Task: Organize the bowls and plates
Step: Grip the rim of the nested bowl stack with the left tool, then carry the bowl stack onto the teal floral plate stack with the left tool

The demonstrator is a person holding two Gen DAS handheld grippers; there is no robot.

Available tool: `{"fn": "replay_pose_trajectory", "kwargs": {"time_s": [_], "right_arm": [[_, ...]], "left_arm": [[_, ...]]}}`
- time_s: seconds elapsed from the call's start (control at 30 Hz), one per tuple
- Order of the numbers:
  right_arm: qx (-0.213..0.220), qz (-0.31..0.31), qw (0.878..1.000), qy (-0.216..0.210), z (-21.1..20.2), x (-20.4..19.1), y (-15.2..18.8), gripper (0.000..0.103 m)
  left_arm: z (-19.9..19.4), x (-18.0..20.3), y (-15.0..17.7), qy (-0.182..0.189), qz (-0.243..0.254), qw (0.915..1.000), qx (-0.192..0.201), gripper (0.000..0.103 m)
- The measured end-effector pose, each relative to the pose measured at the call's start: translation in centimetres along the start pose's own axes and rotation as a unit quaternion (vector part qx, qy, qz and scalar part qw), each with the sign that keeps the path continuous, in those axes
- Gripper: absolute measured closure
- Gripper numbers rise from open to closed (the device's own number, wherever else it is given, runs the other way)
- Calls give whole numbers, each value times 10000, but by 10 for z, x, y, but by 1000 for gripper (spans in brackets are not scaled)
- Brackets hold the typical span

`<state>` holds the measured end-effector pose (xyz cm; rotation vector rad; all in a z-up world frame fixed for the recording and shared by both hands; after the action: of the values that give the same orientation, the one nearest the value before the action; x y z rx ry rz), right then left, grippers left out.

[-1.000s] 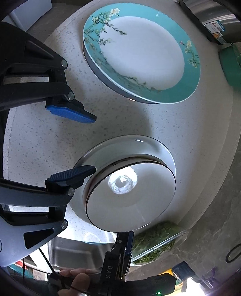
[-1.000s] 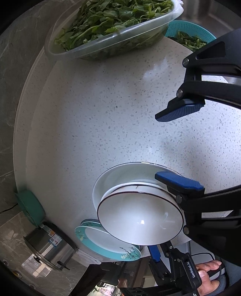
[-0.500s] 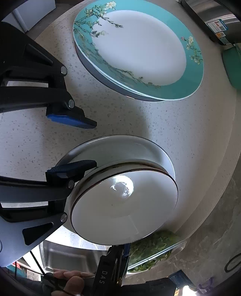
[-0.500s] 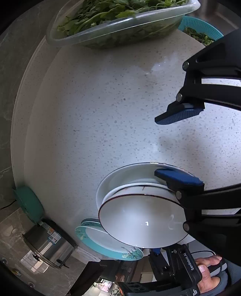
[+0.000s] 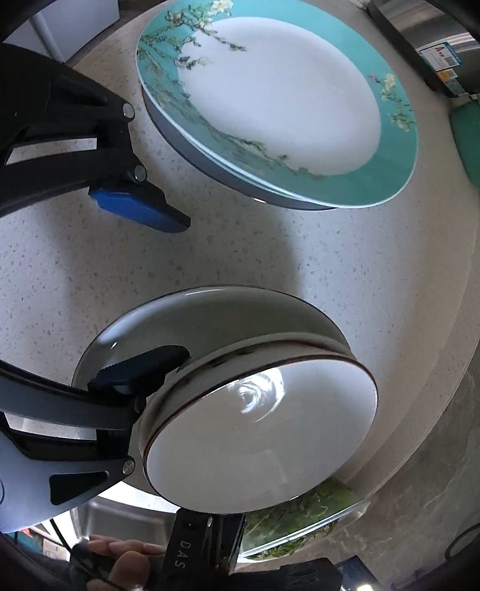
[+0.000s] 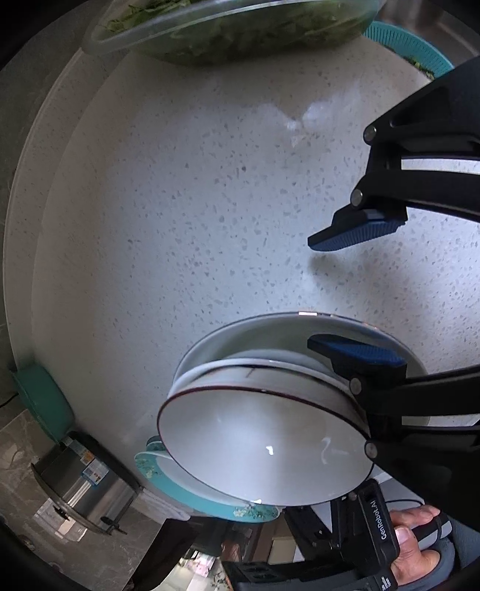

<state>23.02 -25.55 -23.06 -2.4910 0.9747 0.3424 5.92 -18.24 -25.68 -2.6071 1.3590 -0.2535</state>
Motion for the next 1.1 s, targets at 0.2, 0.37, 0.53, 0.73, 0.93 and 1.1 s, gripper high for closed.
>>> {"fn": "replay_pose_trajectory", "kwargs": {"time_s": [0.2,0.37,0.53,0.73,0.93,1.1], "right_arm": [[102,172,9993,-320,5,4,2,52],[160,80,9988,-454,6,-3,2,68],[220,61,9983,-536,7,-9,-1,86],[270,192,9976,-611,7,-8,-2,86],[348,297,9969,-638,5,-5,0,86],[463,333,9967,-581,-3,-5,2,85]], "left_arm": [[-2,9,-8,-43,120,9997,210,61],[4,22,-9,105,205,9997,127,78],[8,28,-11,38,339,9992,204,84],[8,28,-13,18,373,9990,260,87],[5,27,-13,14,394,9988,276,88],[-2,22,-6,38,432,9987,270,88]]}}
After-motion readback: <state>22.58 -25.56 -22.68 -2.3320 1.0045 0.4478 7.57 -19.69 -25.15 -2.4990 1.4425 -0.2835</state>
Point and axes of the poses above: each gripper's, at about its wrist camera, not at the fingertips, and z roughly the way its jaws point, x to its right, y to its underside, the point moved 7 cm from there along z, roughly the way its jaws point, and after that the axes turned 9 degrees about -y, right-handed, at the moved point
